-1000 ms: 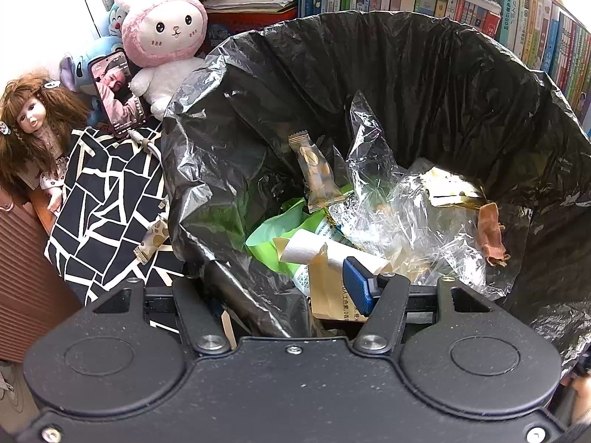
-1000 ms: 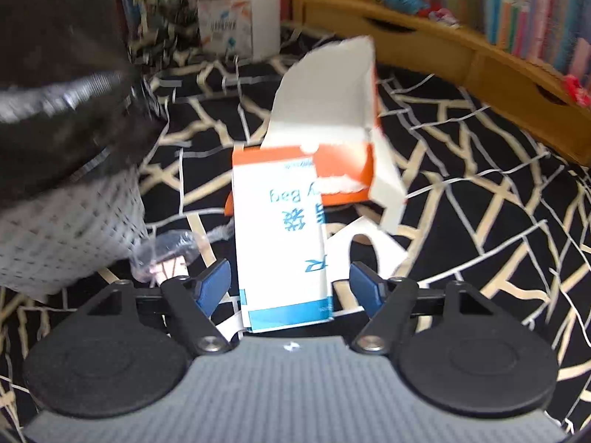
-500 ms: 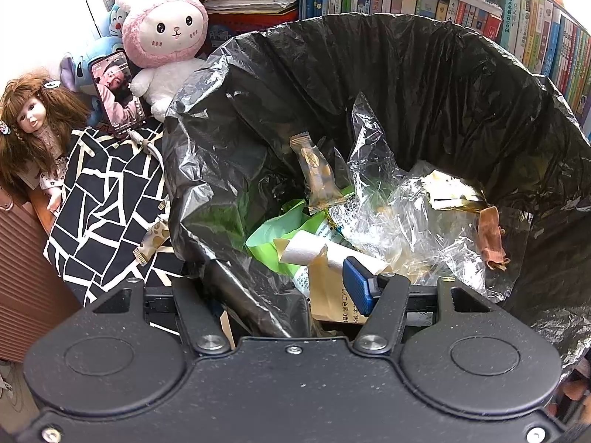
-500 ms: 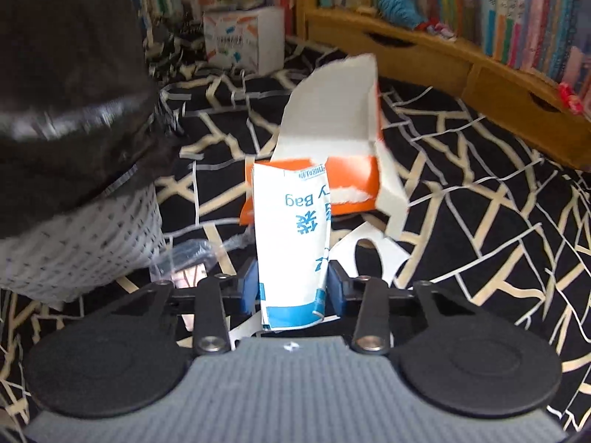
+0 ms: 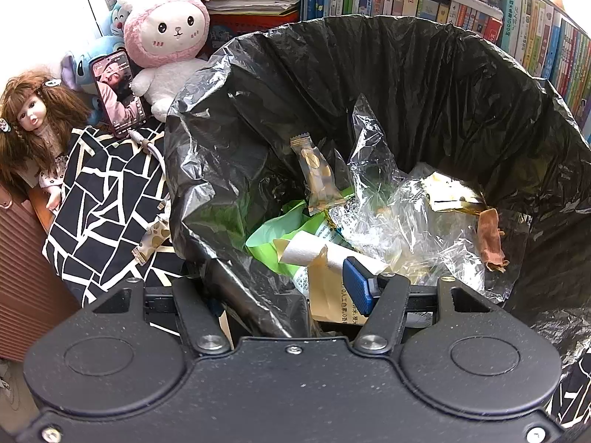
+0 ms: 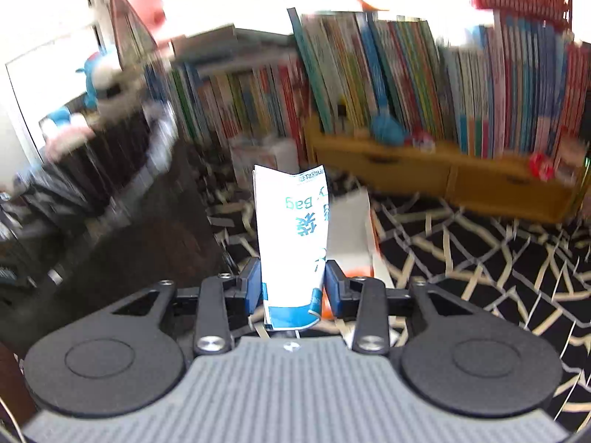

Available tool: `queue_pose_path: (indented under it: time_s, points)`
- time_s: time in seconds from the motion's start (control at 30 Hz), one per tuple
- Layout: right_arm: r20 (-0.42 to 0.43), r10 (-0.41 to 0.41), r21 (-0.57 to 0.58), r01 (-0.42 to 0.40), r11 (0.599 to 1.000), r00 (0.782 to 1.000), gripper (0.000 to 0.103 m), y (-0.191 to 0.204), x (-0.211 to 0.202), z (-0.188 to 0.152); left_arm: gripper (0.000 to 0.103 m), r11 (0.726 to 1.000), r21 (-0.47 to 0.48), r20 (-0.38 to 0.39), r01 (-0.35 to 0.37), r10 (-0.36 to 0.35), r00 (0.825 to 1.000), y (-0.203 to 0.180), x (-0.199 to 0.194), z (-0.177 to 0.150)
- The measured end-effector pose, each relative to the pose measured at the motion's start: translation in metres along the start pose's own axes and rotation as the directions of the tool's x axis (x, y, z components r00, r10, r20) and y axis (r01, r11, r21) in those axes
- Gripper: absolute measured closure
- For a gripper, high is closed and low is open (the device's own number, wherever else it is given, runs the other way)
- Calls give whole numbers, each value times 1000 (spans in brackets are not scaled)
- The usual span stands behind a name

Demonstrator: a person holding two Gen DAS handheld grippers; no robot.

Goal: Collect trash
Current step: 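Carry the white-and-blue packaging over the trash bin and release it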

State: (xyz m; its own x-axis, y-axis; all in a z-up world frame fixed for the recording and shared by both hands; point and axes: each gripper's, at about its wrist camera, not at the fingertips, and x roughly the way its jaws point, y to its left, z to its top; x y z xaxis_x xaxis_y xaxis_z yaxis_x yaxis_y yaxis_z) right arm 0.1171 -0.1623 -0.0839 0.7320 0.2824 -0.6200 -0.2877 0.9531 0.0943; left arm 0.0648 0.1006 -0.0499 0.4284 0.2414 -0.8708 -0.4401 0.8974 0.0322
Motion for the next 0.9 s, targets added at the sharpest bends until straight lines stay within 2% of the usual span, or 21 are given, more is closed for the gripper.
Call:
queue_pose_path:
  time_s: [0.17, 0.27, 0.37, 0.47, 0.7, 0.9]
  points:
    - [122, 46, 5, -47, 999, 992, 62, 8, -34, 33, 44, 1000, -7, 5, 4, -4, 1000, 2, 0, -1]
    - [191, 100, -4, -101, 995, 977, 61, 19, -52, 54, 44, 1000, -12, 7, 4, -4, 1000, 2, 0, -1]
    - [226, 175, -24, -174, 984, 958, 60, 34, -60, 71, 44, 1000, -12, 7, 5, -5, 1000, 2, 0, -1]
    - [229, 235, -70, -225, 972, 944, 59, 56, -58, 77, 44, 1000, -15, 9, 6, -6, 1000, 2, 0, -1]
    - [156, 325, -132, -307, 943, 933, 56, 99, -35, 68, 44, 1000, -18, 13, 9, -8, 1000, 3, 0, -2]
    - [104, 347, -151, -330, 932, 932, 43, 114, -28, 56, 44, 1000, -21, 16, 11, -10, 1000, 4, 0, -3]
